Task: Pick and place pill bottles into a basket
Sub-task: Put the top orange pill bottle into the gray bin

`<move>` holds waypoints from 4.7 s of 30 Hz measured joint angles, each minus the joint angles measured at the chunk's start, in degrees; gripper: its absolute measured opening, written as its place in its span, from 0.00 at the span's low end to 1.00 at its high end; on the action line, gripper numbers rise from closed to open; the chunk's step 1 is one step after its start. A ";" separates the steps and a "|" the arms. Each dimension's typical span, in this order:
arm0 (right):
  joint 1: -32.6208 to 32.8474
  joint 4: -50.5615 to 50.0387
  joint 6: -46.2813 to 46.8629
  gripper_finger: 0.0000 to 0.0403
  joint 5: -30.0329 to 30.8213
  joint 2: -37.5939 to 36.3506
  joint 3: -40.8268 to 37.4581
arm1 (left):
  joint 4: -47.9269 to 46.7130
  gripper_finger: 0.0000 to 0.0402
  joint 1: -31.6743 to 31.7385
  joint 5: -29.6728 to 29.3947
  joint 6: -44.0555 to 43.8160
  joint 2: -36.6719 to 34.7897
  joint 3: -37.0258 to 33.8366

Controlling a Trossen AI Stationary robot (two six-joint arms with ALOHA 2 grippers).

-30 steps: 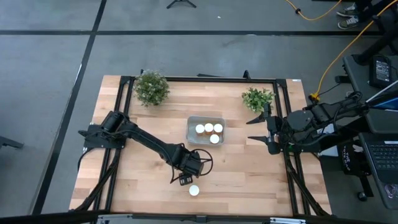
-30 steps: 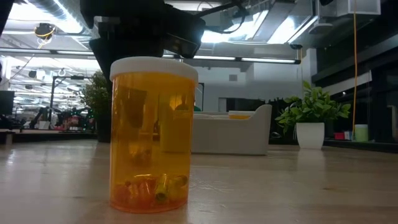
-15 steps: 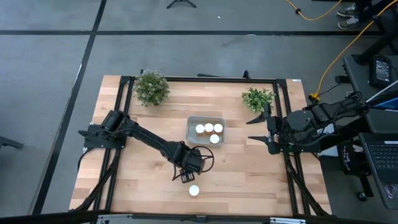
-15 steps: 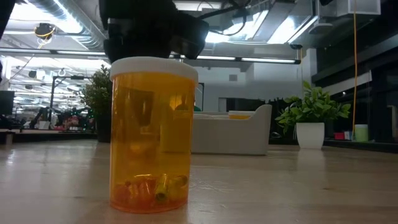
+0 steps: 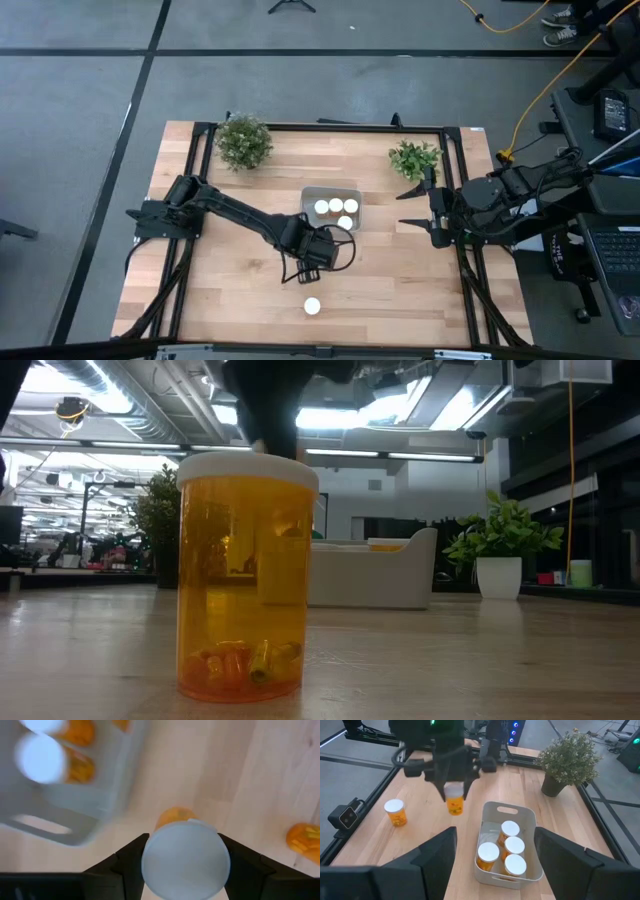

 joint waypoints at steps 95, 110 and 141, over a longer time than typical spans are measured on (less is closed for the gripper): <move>0.02 -0.92 0.09 0.66 0.07 0.02 0.00 | 3.58 0.50 19.95 -3.22 23.63 0.00 -2.34; -0.01 -1.05 0.03 0.66 0.05 0.02 0.00 | 4.26 0.50 21.05 -3.25 25.12 0.00 -2.34; -0.01 -2.25 0.05 0.66 0.05 0.00 0.00 | 10.55 0.50 22.31 -1.74 24.79 -0.02 -6.66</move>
